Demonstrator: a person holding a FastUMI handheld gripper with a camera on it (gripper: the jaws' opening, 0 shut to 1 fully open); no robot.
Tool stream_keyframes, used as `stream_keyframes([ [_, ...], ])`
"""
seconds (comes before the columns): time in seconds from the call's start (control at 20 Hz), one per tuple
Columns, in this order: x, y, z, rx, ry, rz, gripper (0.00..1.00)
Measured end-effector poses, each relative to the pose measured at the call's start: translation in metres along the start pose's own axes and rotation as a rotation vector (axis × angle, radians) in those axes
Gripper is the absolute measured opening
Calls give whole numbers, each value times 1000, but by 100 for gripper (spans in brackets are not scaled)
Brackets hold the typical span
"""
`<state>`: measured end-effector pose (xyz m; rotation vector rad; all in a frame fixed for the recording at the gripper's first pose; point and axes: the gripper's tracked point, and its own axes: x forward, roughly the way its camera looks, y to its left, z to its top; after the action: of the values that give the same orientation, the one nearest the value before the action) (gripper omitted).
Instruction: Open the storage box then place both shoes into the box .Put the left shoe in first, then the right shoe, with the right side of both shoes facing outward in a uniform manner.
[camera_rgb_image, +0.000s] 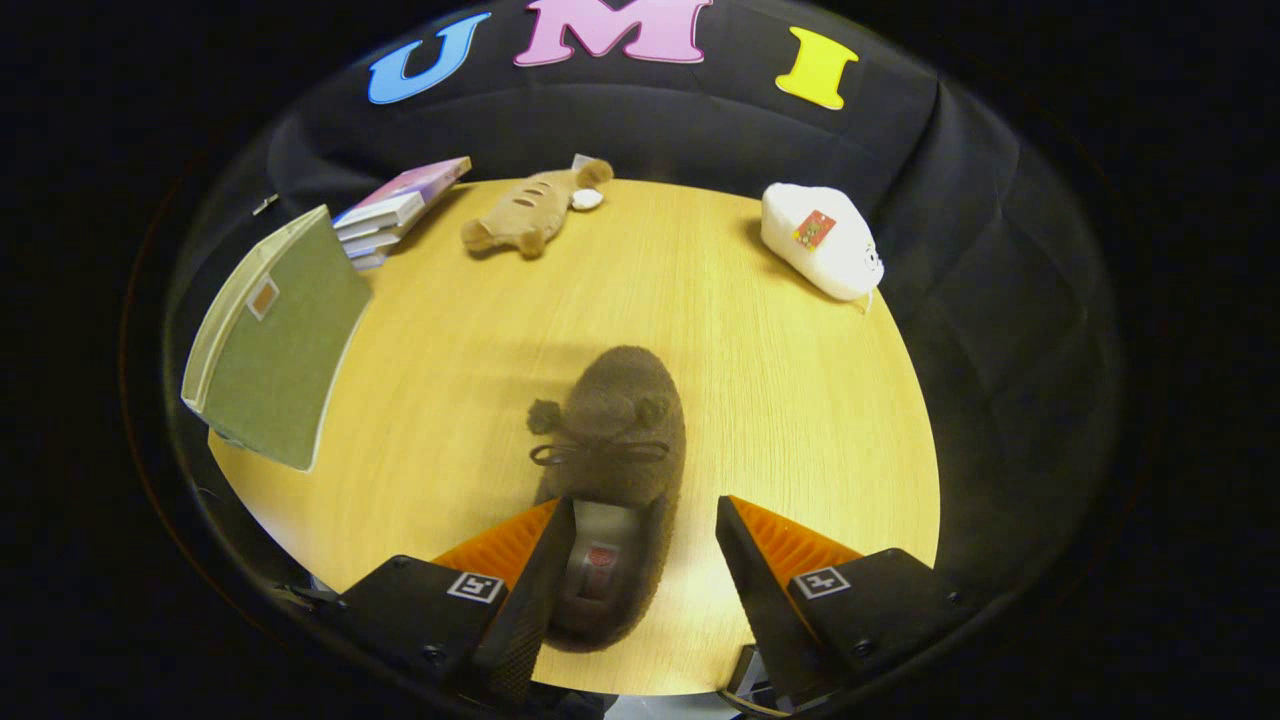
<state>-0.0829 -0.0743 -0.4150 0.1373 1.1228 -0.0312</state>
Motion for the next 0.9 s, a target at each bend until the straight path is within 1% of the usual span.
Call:
stream_keyframes([
  [0.2,32,-6,5,-4,7,-13,81],
  [0.3,45,-1,8,-3,13,-2,68],
  [0.35,49,0,8,-4,18,-7,58],
  [0.4,50,0,11,-5,15,-13,49],
  [0.5,52,-16,12,-5,16,-83,32],
  [0.55,52,-16,11,27,27,-84,11],
  [0.65,46,-15,12,78,37,-75,6],
  [0.8,23,-6,29,118,-2,-49,6],
  [0.9,1,7,51,127,-41,-25,6],
])
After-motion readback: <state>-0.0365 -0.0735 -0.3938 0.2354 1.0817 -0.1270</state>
